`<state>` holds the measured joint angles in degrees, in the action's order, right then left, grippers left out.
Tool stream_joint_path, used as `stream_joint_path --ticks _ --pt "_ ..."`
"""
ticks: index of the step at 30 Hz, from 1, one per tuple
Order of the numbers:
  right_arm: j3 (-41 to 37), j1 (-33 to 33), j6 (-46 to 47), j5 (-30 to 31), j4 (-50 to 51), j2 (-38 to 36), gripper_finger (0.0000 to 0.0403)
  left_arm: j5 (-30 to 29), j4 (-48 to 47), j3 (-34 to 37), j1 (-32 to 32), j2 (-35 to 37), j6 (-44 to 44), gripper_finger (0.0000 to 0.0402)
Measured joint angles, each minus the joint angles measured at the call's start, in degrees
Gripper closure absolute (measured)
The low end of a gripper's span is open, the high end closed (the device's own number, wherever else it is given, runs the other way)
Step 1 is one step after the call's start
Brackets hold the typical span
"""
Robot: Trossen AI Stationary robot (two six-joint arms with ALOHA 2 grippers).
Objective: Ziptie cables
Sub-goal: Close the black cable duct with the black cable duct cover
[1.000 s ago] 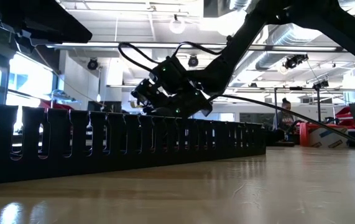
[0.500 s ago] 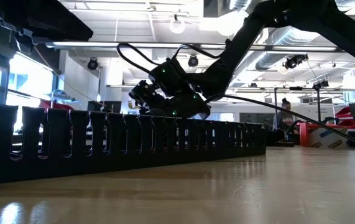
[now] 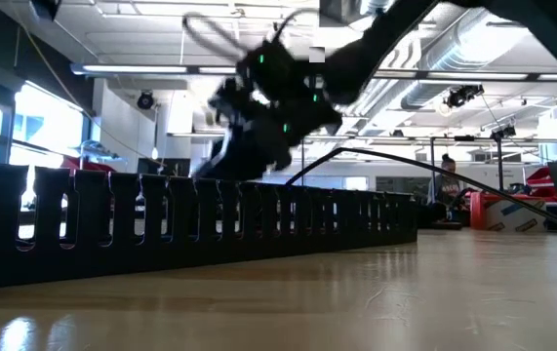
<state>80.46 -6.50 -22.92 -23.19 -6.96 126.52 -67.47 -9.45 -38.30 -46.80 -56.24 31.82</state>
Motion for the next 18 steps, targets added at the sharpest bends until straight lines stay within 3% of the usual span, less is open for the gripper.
stream_joint_path --ticks 6,9,11,15,18 --pt "0.1 3.8 -1.1 -1.4 2.8 -3.5 0.019 0.1 -3.4 -4.6 0.5 3.5 -9.5 0.0399" --pt "0.2 6.2 -1.1 -1.9 3.8 -5.3 0.019 3.1 -8.5 -7.9 1.8 3.2 -7.9 0.0401" --pt "0.3 8.4 0.0 -2.9 4.2 -6.2 0.019 5.6 -16.9 -11.3 3.2 1.7 -3.1 0.0401" --pt "2.1 12.0 1.9 -5.2 7.6 -6.1 0.019 14.6 -36.2 -17.7 6.1 -4.1 7.3 0.0402" --pt "4.0 14.6 1.2 -4.2 10.9 -6.1 0.019 24.6 -39.0 -20.9 7.1 -8.0 9.4 0.0401"
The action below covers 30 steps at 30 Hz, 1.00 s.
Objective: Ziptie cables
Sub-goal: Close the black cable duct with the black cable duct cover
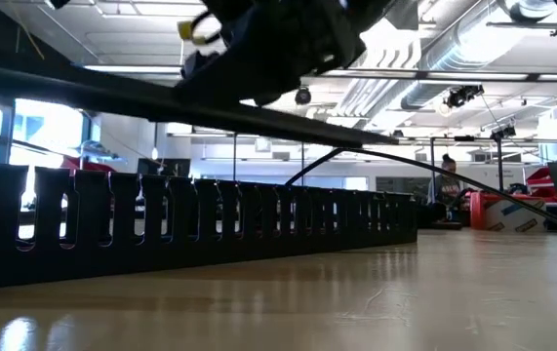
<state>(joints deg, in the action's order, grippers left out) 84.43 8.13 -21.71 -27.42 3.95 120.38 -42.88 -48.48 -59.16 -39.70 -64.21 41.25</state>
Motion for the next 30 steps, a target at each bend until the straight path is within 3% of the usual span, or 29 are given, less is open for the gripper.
stream_joint_path --ticks 3,7,14,18,30 --pt "1.4 2.1 1.3 2.0 0.9 0.0 0.019 7.6 3.9 0.0 -1.9 -3.9 0.3 0.0401" --pt "2.8 3.0 4.2 2.6 1.1 0.5 0.019 8.7 8.7 1.2 -7.1 -9.6 6.5 0.0401" --pt "3.0 3.6 5.8 2.9 0.5 1.6 0.019 4.3 10.0 2.5 -16.0 -20.5 26.0 0.0401" --pt "3.9 3.5 6.7 2.9 1.4 3.9 0.019 -0.5 13.8 2.5 -19.7 -24.2 31.8 0.0401" --pt "6.7 3.8 6.5 3.0 2.0 6.7 0.019 -6.1 25.1 2.5 -23.0 -30.4 34.1 0.0401"
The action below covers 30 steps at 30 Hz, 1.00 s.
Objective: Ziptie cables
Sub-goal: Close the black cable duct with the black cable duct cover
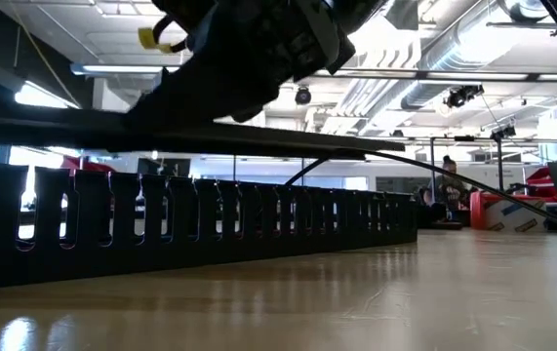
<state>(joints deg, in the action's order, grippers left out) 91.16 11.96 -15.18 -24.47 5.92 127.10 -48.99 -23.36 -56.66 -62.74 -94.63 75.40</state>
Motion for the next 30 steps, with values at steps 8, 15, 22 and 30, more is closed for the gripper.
stream_joint_path --ticks 8,15,22,30 --pt "0.0 0.1 -0.7 0.0 1.5 0.7 0.019 0.0 3.7 0.0 0.1 -5.8 2.3 0.0401" --pt "0.0 0.1 -0.5 0.0 2.0 0.9 0.019 -1.0 4.0 0.0 0.2 -5.9 2.0 0.0401" --pt "-0.1 0.1 -0.3 0.5 3.7 -1.1 0.019 -2.7 4.6 -0.1 0.2 -5.0 0.5 0.0401" --pt "-0.1 0.8 -0.6 1.5 5.8 -1.6 0.019 -2.8 7.2 -0.1 0.2 -5.9 -1.2 0.0401"
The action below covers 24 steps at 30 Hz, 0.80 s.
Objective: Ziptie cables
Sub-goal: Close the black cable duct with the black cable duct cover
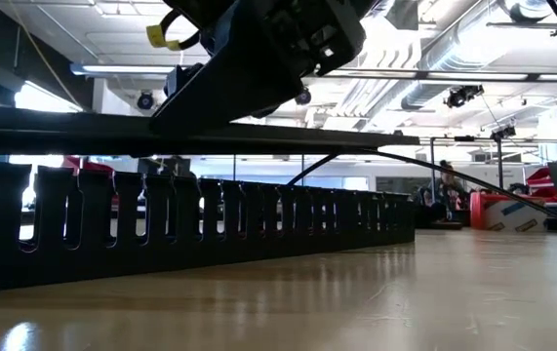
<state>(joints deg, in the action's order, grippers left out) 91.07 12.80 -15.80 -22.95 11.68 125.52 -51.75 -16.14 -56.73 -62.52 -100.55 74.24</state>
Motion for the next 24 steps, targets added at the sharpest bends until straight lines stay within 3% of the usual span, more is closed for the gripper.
stream_joint_path --ticks 24 --pt "-0.1 0.9 -1.2 0.7 -0.4 0.8 0.019 1.5 3.0 0.0 0.3 -2.7 2.2 0.0402"
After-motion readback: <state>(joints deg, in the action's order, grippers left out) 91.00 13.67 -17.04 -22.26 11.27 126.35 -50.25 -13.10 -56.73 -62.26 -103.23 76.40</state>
